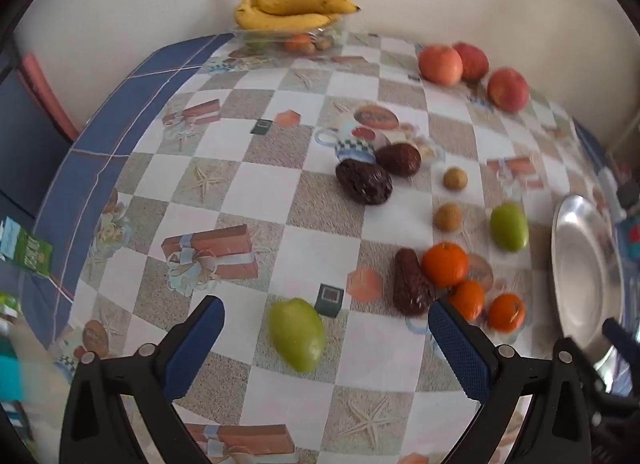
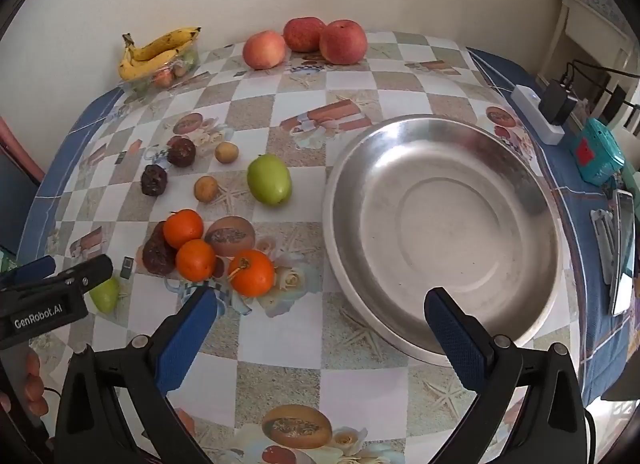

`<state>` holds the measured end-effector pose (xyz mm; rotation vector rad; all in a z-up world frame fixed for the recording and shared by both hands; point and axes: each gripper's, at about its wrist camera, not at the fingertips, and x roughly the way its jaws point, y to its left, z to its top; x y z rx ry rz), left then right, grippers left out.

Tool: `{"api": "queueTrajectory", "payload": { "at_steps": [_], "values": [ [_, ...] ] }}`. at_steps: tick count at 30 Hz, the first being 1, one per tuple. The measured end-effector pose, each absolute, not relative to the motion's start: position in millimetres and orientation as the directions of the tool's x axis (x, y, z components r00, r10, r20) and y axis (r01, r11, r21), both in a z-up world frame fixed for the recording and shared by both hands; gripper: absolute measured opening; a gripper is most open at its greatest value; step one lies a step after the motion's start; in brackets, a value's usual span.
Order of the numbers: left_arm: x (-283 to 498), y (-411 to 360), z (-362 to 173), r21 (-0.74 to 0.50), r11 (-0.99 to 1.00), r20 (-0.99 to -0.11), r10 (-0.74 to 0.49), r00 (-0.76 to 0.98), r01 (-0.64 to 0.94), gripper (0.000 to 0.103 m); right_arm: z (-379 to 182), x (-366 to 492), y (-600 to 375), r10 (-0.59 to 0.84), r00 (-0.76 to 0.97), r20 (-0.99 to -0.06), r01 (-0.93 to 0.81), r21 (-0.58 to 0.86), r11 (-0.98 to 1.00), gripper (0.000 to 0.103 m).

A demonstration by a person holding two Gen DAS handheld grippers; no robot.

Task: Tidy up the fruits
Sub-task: 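Grasp the green pear with the left tool while the right tool grasps a tangerine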

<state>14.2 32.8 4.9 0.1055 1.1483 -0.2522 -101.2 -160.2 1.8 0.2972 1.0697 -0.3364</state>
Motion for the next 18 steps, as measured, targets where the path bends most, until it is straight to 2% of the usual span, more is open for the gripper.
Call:
{"api": "queueTrajectory", "payload": {
  "at_steps": [3,8,11,16,18],
  "values": [
    [22,46,6,-0.110,0.973,-0.900,-0.184,0.394,0.204,0.103,7,-96,-149,-0.101,0.484,-0.869,0.353,0.088,0.931,0.103],
    [35,63,-2,-0.115,0.984,-0.907,-0.161,0.389,0.140,0.103,6,-85,-135,-0.070,0.510,-0.857,0.291,0.096,0.952,0.103],
    [38,74,-5,-0.194,0.975,-0.907,-0.222,0.358,0.112,0.103,2,-76,-132,-0.035,0.503,-0.863,0.268,0.118,0.956,0.103],
    [38,75,-8,-0.141,0.986,-0.920,-0.165,0.355,0.093,0.102,11,-78,-126,-0.071,0.550,-0.832,0.237,0.074,0.969,0.103],
    [38,74,-13,-0.137,0.986,-0.929,-0.161,0.332,0.095,0.101,9,-72,-124,-0.120,0.538,-0.834,0.225,0.004,0.974,0.103]
  ]
}}
